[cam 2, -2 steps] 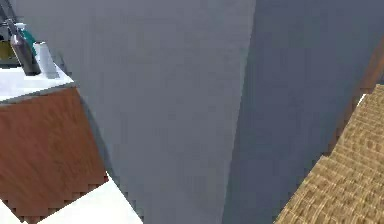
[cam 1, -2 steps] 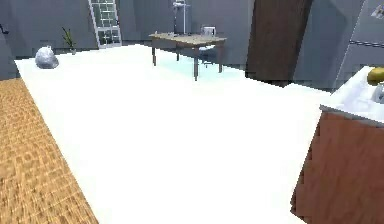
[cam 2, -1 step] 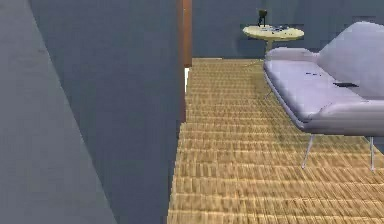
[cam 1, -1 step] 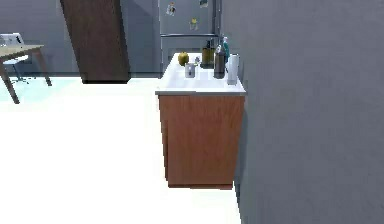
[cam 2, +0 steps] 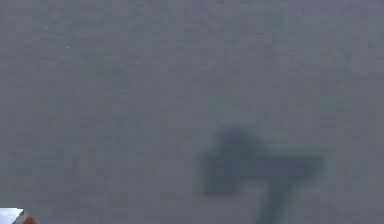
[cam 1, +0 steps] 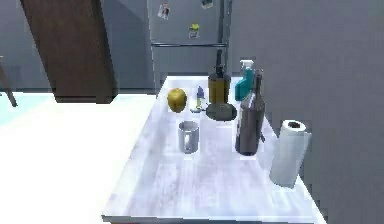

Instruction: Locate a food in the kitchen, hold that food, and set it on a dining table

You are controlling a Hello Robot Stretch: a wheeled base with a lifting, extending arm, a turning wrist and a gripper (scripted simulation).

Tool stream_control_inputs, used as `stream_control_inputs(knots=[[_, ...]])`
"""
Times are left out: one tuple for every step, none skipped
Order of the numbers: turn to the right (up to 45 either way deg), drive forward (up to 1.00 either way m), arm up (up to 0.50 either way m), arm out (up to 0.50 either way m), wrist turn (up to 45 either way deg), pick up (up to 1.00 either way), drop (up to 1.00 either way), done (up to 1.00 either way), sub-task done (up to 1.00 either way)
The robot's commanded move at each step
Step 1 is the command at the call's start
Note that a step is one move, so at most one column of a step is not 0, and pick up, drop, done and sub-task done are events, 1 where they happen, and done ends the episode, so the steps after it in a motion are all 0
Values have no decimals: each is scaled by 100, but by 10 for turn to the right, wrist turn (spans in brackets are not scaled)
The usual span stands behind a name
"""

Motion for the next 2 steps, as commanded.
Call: stream_control_inputs(knots=[[-450,0,0,0,0,0,0,0,0],[-450,0,0,0,0,0,0,0,0]])
